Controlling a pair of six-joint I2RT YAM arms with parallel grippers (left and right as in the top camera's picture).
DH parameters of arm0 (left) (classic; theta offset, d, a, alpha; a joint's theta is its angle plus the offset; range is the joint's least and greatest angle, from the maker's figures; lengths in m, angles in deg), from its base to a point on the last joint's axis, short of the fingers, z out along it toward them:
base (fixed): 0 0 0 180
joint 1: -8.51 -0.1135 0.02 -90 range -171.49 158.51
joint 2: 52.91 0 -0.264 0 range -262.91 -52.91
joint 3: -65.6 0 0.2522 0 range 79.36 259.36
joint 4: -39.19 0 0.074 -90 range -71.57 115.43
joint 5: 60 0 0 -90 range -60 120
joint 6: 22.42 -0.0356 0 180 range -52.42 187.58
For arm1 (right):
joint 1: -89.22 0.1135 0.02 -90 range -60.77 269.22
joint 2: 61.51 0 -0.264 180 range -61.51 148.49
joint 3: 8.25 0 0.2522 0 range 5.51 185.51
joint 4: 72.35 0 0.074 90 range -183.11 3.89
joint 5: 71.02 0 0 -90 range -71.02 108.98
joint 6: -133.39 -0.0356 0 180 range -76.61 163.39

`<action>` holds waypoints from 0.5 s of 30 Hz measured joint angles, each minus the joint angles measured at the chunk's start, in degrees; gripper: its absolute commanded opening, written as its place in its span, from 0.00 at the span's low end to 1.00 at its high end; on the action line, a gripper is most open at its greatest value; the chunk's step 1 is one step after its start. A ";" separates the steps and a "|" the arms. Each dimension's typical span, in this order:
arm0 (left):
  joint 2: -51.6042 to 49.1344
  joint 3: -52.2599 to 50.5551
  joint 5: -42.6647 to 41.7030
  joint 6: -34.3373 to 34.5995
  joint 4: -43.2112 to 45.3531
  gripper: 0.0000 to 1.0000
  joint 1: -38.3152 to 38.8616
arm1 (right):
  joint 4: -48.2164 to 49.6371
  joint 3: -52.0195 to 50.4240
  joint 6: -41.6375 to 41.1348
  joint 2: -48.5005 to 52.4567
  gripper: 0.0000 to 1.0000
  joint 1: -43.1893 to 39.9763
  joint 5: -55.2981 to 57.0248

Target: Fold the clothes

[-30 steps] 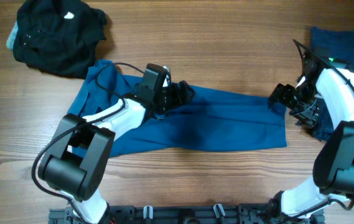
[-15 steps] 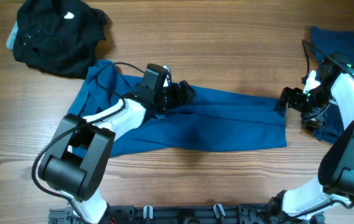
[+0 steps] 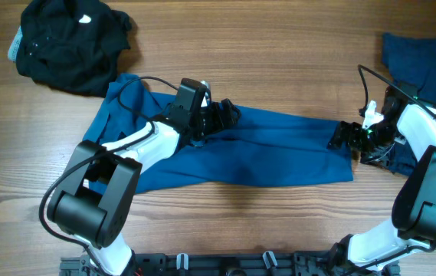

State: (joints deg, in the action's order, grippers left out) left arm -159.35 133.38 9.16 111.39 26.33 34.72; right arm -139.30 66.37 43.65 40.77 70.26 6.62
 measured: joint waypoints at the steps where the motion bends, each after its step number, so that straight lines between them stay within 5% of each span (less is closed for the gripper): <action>1: 0.00 0.00 0.00 0.00 0.00 0.96 0.00 | 0.17 0.00 0.09 0.00 0.99 0.00 -0.61; 11: 0.00 0.00 0.00 0.00 0.02 0.96 0.00 | 5.11 -2.36 2.91 0.00 0.92 0.00 -5.07; 15: 0.00 0.00 0.00 0.00 0.00 0.96 0.00 | 12.09 -4.50 2.43 -1.53 0.99 0.00 -6.14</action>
State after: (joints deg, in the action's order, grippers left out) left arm -159.35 133.38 9.16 111.39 26.33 34.72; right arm -127.22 61.87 46.07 39.24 70.26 0.48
